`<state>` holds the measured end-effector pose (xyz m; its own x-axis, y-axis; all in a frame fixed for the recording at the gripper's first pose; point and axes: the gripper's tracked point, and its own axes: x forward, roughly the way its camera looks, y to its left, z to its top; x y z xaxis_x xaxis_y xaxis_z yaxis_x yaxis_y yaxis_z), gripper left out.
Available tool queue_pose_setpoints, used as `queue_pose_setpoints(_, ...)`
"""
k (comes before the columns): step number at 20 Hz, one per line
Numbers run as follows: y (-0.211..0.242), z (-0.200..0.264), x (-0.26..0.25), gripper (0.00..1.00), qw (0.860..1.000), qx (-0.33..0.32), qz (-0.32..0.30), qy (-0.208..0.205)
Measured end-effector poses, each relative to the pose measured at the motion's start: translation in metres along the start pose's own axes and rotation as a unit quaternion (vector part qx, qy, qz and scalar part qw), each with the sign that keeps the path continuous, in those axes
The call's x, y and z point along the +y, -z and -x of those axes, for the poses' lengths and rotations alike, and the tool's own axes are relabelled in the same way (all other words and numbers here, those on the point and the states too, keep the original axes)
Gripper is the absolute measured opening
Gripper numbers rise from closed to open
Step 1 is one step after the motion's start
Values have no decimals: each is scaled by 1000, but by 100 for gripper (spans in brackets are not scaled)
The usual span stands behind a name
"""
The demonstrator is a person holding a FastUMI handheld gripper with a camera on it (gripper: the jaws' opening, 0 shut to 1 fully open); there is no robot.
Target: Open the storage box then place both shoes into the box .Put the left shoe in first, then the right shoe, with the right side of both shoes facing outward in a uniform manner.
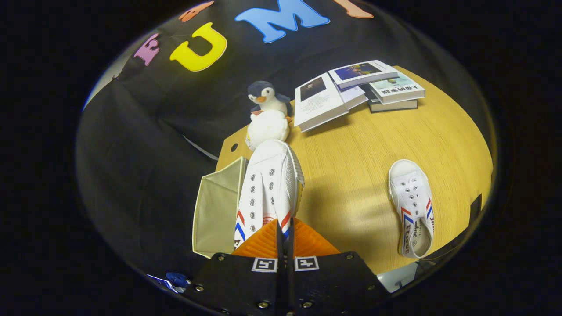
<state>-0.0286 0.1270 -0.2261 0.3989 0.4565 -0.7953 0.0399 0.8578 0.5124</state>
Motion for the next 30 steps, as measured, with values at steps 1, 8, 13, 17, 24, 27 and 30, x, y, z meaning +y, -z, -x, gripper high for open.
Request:
queue_pose_setpoints(1, -2, 0, 9, 0, 1000, -2, 6, -4)
queue_pose_setpoints(8, -2, -17, 65, 0, 999, 8, 22, -27)
queue_pose_setpoints(13, 4, -41, 99, 0, 999, 21, 30, -40)
queue_pose_setpoints(17, 11, -60, 127, 0, 998, 33, 34, -52)
queue_pose_setpoints(24, 23, -90, 159, 0, 996, 49, 38, -58)
queue_pose_setpoints(27, 37, -99, 167, 0, 996, 55, 44, -56)
queue_pose_setpoints(30, 47, -111, 164, 0, 996, 60, 55, -45)
